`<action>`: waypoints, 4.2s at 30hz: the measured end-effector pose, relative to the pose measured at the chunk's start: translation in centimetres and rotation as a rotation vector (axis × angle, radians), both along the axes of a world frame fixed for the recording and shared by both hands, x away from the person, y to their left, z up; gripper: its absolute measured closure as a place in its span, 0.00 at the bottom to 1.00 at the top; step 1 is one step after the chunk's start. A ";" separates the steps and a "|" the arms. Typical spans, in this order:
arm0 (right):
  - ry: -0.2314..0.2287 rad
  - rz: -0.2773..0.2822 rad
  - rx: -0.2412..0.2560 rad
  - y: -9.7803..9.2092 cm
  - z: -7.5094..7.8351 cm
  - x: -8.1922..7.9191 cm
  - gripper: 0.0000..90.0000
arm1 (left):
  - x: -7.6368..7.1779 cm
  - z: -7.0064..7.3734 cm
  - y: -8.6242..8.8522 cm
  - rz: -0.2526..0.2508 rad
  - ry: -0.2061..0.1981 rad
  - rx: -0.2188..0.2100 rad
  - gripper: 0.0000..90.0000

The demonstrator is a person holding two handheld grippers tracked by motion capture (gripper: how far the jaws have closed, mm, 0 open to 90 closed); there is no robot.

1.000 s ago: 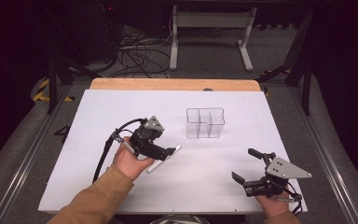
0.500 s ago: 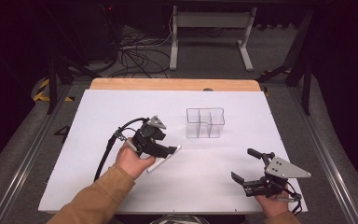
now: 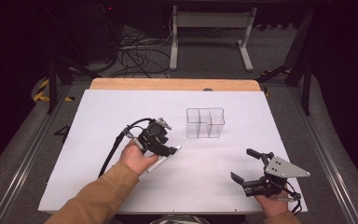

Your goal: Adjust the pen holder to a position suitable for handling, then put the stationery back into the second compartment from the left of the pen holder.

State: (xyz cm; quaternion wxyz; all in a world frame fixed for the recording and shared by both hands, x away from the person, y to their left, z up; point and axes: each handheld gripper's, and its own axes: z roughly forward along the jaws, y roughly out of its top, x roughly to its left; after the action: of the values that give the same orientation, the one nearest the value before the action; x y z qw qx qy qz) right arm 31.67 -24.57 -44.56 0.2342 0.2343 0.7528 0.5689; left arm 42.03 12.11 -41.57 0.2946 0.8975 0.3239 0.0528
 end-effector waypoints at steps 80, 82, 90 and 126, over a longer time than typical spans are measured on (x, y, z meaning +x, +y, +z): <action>0.010 -0.005 -0.024 0.2 -0.2 0.2 0.05 | -0.2 -1.3 -1.9 0.098 0.065 0.232 0.87; 0.012 -0.006 -0.023 0.2 -0.2 0.2 0.05 | -0.2 -1.2 -1.8 0.099 0.065 0.227 0.87; 0.013 -0.007 -0.023 0.2 -0.2 0.2 0.05 | -0.4 -0.4 -1.4 0.093 0.052 0.191 0.87; 0.007 -0.002 -0.020 0.2 -0.2 0.2 0.05 | -2.0 4.3 0.5 0.064 -0.216 -0.204 0.87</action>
State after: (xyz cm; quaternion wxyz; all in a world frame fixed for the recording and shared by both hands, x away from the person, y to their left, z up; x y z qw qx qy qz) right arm 31.83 -24.37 -44.79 0.2342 0.2346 0.7590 0.5604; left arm 40.07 12.63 -37.24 0.4157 0.8412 0.3223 0.1252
